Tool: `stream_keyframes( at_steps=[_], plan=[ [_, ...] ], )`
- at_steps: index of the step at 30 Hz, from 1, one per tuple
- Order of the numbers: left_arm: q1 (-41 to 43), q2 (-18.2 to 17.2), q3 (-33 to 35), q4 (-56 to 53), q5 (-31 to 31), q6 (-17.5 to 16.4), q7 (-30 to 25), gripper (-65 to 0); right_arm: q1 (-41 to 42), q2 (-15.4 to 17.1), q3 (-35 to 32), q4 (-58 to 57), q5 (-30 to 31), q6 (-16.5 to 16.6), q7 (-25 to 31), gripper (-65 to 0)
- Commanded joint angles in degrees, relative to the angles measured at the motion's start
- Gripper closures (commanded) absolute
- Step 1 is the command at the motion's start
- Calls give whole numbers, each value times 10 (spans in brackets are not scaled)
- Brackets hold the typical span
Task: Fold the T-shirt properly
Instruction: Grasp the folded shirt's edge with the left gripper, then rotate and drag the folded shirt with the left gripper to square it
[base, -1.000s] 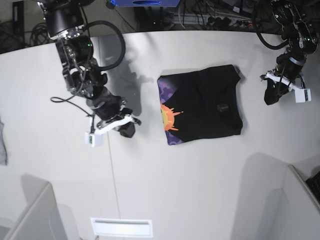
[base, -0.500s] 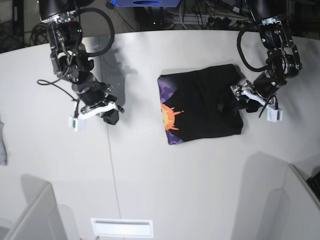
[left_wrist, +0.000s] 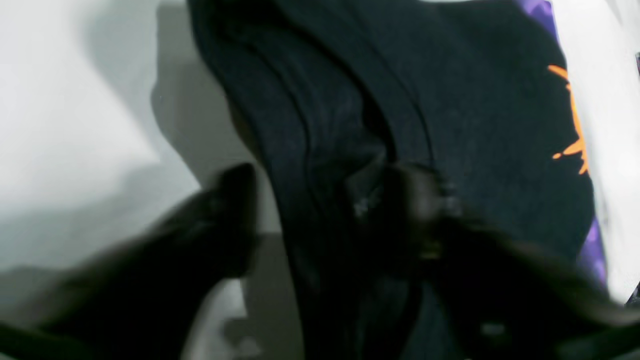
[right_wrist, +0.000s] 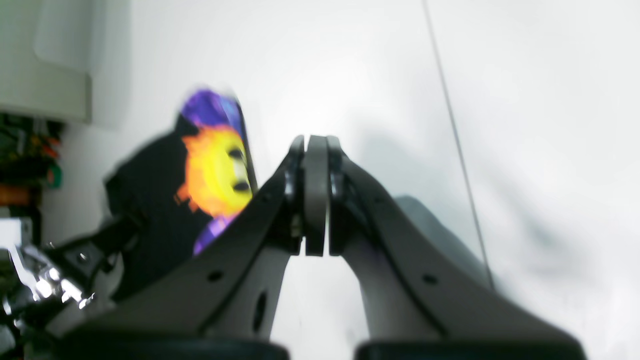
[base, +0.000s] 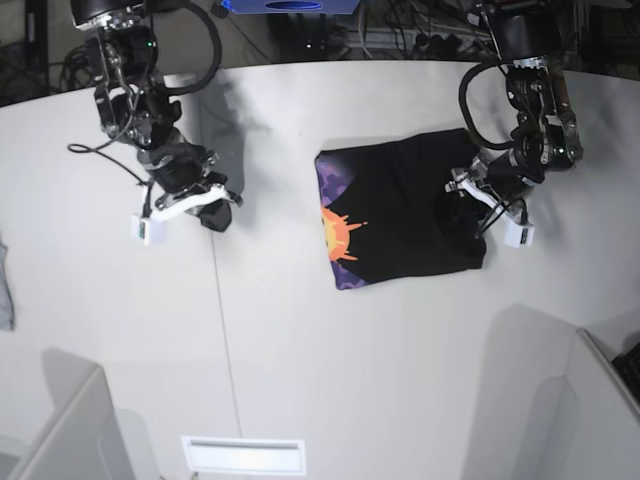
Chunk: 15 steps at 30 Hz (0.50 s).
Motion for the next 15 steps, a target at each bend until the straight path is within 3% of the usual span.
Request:
stream_keyframes(
  at_steps=[1,6,13,15],
  plan=[
    [-2,-5,0,4,10,5,17,-239,-2,5,22,10,-4,6,19,0],
    [-12,-20,37,-8,12,5,18,0,-22,5,75,10,-3,6,18,0],
    [-43,-76,168,-11,12,5,15,0,-70,5,168,7,-3,9,18,0],
    [-57,-93,210,-6,12,4,15,0,-82,5,189,7,-3,32,18,0]
  ],
)
